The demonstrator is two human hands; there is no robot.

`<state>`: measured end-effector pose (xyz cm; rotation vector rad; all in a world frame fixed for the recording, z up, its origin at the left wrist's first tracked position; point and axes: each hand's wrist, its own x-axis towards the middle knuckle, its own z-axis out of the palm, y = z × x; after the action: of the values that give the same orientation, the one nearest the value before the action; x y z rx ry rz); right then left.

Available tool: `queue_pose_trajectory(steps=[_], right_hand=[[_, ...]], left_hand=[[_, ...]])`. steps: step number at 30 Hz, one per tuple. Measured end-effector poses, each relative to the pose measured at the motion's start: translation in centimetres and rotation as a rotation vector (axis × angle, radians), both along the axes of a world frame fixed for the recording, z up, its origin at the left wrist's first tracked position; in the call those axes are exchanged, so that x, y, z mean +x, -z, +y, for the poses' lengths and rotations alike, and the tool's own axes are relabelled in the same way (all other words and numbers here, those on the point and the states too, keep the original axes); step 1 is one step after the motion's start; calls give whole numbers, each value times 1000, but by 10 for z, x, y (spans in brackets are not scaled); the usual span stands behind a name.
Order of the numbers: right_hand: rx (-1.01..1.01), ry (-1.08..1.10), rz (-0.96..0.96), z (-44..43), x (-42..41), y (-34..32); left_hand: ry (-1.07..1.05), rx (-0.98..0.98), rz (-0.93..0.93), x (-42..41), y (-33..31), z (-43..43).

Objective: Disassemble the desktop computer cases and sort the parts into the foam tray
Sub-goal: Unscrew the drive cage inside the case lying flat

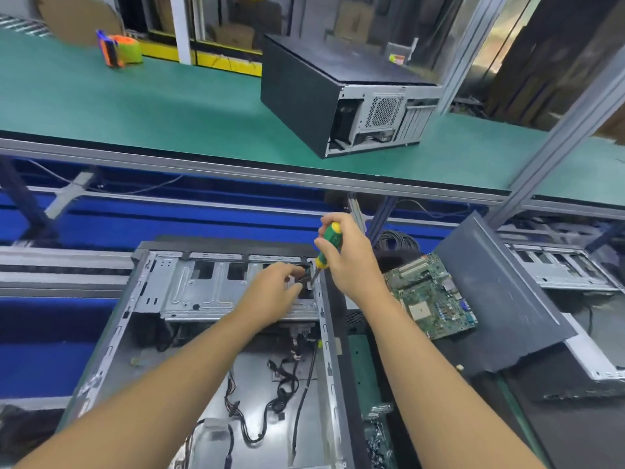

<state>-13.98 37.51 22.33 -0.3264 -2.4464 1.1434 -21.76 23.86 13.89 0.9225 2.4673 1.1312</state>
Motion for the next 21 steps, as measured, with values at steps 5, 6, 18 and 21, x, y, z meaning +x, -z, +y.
queue_pose_trajectory(steps=[5,6,18,21], right_hand=[[-38,-1,-21,15,-5,7],[-51,-2,-28,17,-6,9],[-25,-19,-63,18,-16,7],[5,-20,-79,18,-17,5]], left_hand=[[-9,52,-6,-3,15,29],[-16,62,-6,-4,18,33],[-1,169,-78,-23,31,40],[38,153,-89,-25,28,38]])
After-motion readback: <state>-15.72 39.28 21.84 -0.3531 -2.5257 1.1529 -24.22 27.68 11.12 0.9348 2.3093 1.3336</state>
